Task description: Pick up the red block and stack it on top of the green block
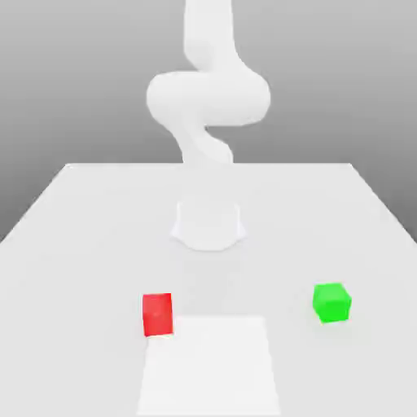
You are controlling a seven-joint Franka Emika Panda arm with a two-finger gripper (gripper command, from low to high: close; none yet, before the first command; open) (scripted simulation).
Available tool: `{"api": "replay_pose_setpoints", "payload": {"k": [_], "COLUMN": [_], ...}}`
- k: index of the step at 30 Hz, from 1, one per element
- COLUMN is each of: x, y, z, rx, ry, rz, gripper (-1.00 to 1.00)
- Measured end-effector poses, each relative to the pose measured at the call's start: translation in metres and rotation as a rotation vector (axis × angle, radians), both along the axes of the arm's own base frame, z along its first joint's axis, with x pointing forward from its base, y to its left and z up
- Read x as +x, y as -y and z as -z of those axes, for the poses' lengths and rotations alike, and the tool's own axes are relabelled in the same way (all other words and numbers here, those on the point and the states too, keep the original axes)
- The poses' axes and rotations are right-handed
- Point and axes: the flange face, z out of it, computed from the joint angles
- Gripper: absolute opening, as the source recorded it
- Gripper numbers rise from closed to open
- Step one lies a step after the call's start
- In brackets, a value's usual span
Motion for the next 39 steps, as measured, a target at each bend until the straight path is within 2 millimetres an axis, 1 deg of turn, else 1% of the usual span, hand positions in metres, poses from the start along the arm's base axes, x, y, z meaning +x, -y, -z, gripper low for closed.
{"api": "replay_pose_setpoints", "payload": {"k": [2, 4, 7, 9, 11, 13, 17, 18, 19, 23, 24, 29, 30, 31, 33, 37, 39], "x": [0.02, 0.034, 0.043, 0.04, 0.032, 0.017, -0.03, -0.038, -0.042, -0.048, -0.049, -0.049, -0.049, -0.049, -0.048, -0.048, -0.048], "y": [0.01, 0.02, 0.036, 0.047, 0.056, 0.065, 0.077, 0.078, 0.078, 0.08, 0.08, 0.08, 0.079, 0.079, 0.08, 0.081, 0.077], "z": [0.05, 0.099, 0.174, 0.224, 0.275, 0.326, 0.428, 0.45, 0.465, 0.504, 0.513, 0.513, 0.517, 0.515, 0.503, 0.471, 0.457], "rx": [-0.024, -0.043, -0.062, -0.068, -0.068, -0.063, -0.033, -0.027, -0.025, -0.024, -0.024, -0.024, -0.024, -0.023, -0.023, -0.021, -0.024], "ry": [-0.076, -0.151, -0.264, -0.341, -0.42, -0.502, -0.668, -0.695, -0.708, -0.721, -0.722, -0.723, -0.723, -0.723, -0.723, -0.722, -0.723], "rz": [-0.005, -0.011, -0.024, -0.035, -0.049, -0.066, -0.108, -0.115, -0.12, -0.121, -0.121, -0.12, -0.121, -0.121, -0.121, -0.118, -0.124], "gripper": [0.0, 0.0, 0.0, 0.0, 0.0, 0.0, 0.0, 0.0, 0.0, 0.0, -1.0, -1.0, -1.0, -1.0, -1.0, -1.0, -1.0]}}
